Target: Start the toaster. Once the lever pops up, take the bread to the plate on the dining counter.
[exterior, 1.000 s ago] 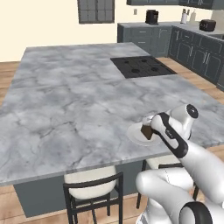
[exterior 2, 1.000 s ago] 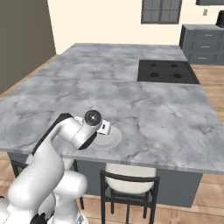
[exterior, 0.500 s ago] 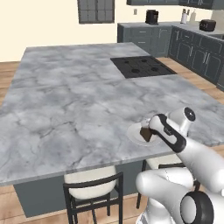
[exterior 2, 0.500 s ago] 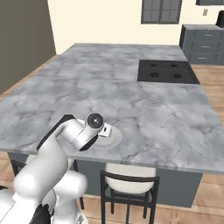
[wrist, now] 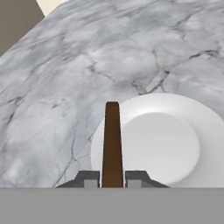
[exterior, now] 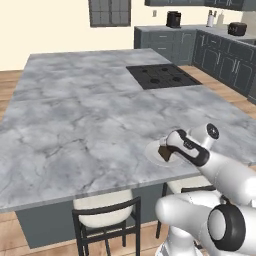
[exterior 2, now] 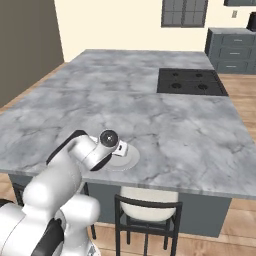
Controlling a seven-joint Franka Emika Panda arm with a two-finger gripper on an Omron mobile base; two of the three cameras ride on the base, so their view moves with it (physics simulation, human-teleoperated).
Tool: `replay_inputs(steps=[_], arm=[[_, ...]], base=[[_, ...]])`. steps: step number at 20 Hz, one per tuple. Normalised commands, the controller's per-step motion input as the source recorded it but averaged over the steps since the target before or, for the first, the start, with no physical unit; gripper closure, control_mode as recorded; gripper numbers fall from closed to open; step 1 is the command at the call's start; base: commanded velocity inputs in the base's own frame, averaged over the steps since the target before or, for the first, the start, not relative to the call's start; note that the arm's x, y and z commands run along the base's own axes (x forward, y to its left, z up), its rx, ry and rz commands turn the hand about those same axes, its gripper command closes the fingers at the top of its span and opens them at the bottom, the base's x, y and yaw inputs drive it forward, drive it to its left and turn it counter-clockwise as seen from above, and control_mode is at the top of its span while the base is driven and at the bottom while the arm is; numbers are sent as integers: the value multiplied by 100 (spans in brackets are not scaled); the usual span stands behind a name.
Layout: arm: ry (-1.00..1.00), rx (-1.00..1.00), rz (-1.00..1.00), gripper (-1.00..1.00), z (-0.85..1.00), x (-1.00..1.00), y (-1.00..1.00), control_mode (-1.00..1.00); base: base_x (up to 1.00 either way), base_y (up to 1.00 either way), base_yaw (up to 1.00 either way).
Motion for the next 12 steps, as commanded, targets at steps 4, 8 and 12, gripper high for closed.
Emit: replay_inputs(steps=[4, 8, 12], arm=[[0, 0, 0, 100, -3, 25, 0, -100], [0, 0, 0, 100, -12, 18, 0, -100], [0, 0, 0, 100, -13, 13, 0, -100]], base=[[0, 0, 0], [0, 0, 0], [0, 0, 0]])
